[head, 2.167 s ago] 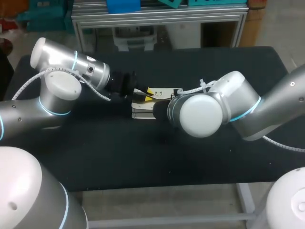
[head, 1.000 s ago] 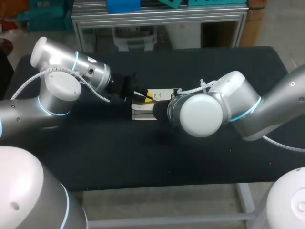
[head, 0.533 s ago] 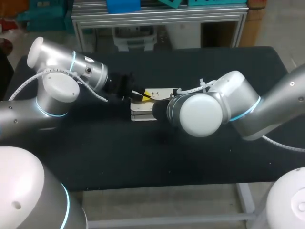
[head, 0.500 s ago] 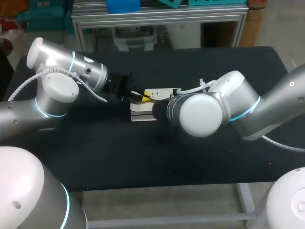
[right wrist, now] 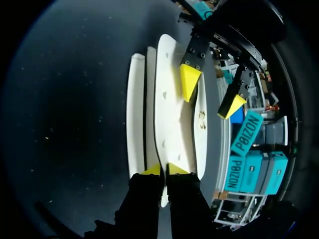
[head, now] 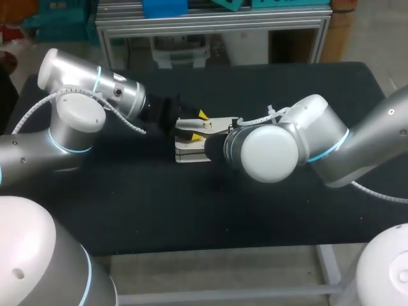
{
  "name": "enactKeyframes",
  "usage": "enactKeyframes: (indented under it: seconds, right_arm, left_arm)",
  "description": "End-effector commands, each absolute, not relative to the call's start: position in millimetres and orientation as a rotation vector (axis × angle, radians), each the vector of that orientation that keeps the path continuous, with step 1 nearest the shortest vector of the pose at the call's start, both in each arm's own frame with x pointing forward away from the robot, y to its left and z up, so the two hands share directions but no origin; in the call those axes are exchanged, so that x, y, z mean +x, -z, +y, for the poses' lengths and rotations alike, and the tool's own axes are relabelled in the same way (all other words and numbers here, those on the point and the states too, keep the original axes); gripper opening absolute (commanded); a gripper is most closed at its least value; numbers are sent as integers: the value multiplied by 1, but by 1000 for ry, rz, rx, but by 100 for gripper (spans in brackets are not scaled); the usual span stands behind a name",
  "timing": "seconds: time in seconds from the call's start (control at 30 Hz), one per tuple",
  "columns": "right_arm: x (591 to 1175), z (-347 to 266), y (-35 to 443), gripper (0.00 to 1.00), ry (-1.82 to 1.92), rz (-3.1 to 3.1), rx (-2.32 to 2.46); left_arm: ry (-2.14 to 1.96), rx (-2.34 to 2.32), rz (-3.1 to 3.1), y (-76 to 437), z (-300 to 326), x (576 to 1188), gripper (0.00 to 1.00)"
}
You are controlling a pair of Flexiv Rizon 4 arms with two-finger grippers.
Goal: Pick up the bag, open it, inspect its contents, close it, and place it on the opposite side
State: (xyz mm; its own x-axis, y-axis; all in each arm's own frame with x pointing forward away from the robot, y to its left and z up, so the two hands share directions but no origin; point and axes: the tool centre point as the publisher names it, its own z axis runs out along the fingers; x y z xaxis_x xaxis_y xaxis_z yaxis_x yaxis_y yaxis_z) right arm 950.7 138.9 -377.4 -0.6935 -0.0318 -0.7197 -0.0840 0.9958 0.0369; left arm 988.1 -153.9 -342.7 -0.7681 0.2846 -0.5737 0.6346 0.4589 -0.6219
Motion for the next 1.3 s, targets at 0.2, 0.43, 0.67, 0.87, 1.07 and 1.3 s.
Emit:
enactKeyframes:
  seconds: [0.2,0.43,0.67,0.87,1.07,1.3]
  right_arm:
    - [947,134,380,0,-240,1829,-119]
    - [937,135,366,100,-236,1815,-122]
    - [926,136,342,100,-227,1817,-127]
    - [926,131,320,100,-224,1933,-77]
    - [935,131,305,100,-218,2056,-104]
    - [945,132,295,100,-255,2131,-163]
  left_arm:
    - [1341,720,2305,317,-139,984,100]
    - [1369,637,2350,304,-133,984,100]
    - [1385,477,2453,294,-128,989,100]
    - [1364,275,2579,286,-119,990,100]
    - [1235,181,2711,285,-114,983,100]
    - [1130,194,2730,286,-104,975,100]
